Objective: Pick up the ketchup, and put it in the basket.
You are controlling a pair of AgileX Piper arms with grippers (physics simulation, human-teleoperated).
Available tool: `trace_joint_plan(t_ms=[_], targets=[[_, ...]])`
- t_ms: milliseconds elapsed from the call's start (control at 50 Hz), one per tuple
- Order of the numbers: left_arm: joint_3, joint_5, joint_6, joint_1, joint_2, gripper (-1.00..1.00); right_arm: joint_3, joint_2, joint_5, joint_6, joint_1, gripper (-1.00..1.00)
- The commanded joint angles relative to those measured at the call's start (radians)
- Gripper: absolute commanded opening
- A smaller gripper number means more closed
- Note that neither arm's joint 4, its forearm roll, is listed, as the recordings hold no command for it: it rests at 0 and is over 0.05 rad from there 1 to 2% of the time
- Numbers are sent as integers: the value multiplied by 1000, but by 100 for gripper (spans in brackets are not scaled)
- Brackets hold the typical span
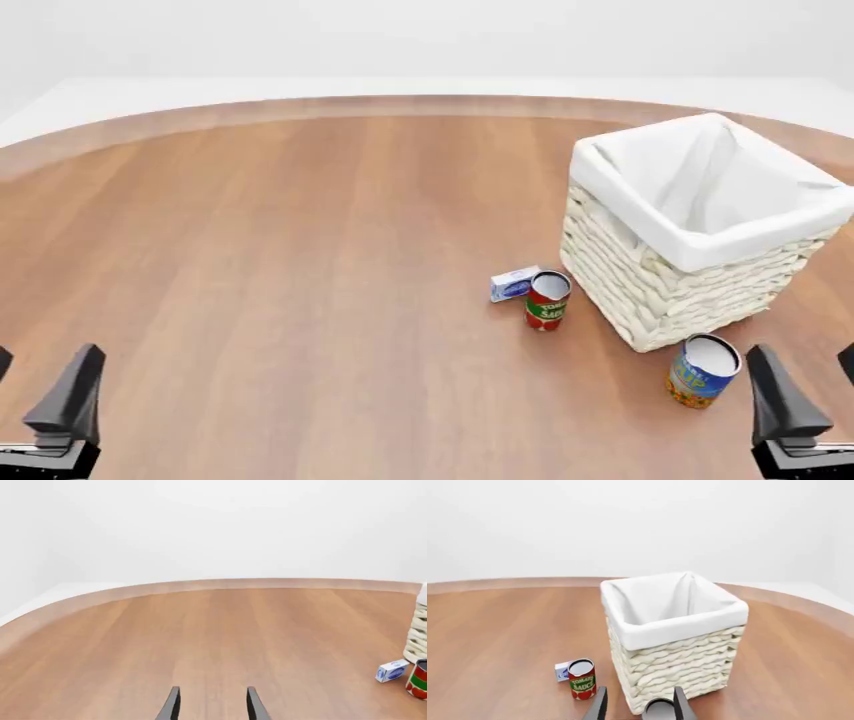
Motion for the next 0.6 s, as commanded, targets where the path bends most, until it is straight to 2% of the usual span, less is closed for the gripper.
trace_joint_plan(t_ms=[20, 280, 420, 600], targets=[[-3, -1, 0, 0, 4, 100, 0, 50, -37, -7, 28, 100], [-3, -1, 0, 0, 4, 100, 0, 77, -70, -12, 23, 100], [-3, -1, 0, 0, 4, 100, -3, 34, -40, -50, 19, 100], [-3, -1, 0, 0, 4, 100, -31, -8, -15, -134, 92, 100]])
